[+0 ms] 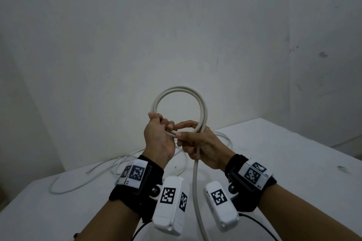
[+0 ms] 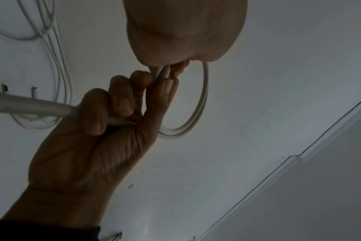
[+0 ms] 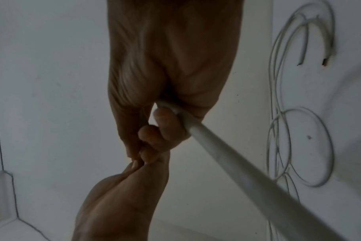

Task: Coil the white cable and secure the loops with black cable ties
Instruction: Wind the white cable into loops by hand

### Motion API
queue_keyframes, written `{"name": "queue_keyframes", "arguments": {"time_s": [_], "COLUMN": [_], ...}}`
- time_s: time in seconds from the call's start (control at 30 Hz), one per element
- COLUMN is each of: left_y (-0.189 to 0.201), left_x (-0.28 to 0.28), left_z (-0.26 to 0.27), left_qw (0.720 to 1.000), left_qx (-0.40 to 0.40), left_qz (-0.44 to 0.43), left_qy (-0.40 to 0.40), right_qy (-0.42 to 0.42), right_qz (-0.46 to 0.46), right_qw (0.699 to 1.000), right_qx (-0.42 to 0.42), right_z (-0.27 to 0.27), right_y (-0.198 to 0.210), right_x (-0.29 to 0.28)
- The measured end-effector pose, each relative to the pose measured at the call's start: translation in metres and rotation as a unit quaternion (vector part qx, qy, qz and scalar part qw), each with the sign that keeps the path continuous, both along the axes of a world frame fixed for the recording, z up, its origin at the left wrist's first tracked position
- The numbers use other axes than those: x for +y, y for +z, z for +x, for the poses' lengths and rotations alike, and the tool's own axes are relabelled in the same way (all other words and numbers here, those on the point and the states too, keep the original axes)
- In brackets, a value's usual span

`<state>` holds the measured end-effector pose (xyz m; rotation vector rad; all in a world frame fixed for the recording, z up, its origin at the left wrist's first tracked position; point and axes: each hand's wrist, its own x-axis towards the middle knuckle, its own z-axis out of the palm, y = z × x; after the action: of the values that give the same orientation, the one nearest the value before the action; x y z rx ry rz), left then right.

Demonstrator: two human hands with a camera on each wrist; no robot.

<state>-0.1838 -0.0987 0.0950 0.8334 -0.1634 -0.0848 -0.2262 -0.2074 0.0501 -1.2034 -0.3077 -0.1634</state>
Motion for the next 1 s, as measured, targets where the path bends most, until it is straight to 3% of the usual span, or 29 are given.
{"name": "queue_keyframes", "arguments": {"time_s": [0.2,0.43,0.53,0.6,0.67,0.7,0.73,0.8,0.87,0.93,1.0], "left_y": [-0.006,-0.02,-0.024,-0.03,-0.031,-0.03,-0.029,-0.03,-0.03,-0.026,-0.023], "left_x": [0.001,0.01,0.015,0.015,0.019,0.023,0.027,0.033,0.034,0.032,0.028], "left_z": [-0.001,-0.002,-0.001,0.002,0.002,0.001,0.001,0.006,0.012,0.017,0.023], "left_qw": [0.999,0.996,0.988,0.964,0.907,0.852,0.77,0.59,0.463,0.396,0.381], "left_qx": [0.009,-0.005,-0.002,-0.031,-0.121,-0.22,-0.341,-0.535,-0.61,-0.601,-0.601], "left_qz": [-0.006,0.081,0.155,0.26,0.351,0.386,0.43,0.516,0.603,0.681,0.696], "left_qy": [-0.037,-0.038,-0.023,0.051,0.2,0.277,0.325,0.315,0.223,0.138,0.097], "right_qy": [-0.04,-0.071,-0.071,-0.07,-0.074,-0.076,-0.076,-0.072,-0.069,-0.065,-0.071], "right_qz": [-0.031,-0.07,-0.072,-0.065,-0.069,-0.073,-0.078,-0.081,-0.086,-0.1,-0.114], "right_qw": [0.999,0.995,0.994,0.995,0.994,0.993,0.993,0.993,0.993,0.992,0.99], "right_qx": [-0.002,0.02,0.032,0.039,0.045,0.048,0.05,0.051,0.049,0.045,0.041], "right_z": [0.002,0.001,0.0,0.0,0.0,-0.001,-0.001,-0.002,-0.002,-0.002,-0.002], "right_y": [0.003,0.006,0.007,0.008,0.01,0.01,0.011,0.012,0.013,0.015,0.016], "right_x": [-0.008,-0.017,-0.021,-0.025,-0.028,-0.029,-0.031,-0.032,-0.032,-0.03,-0.028]}}
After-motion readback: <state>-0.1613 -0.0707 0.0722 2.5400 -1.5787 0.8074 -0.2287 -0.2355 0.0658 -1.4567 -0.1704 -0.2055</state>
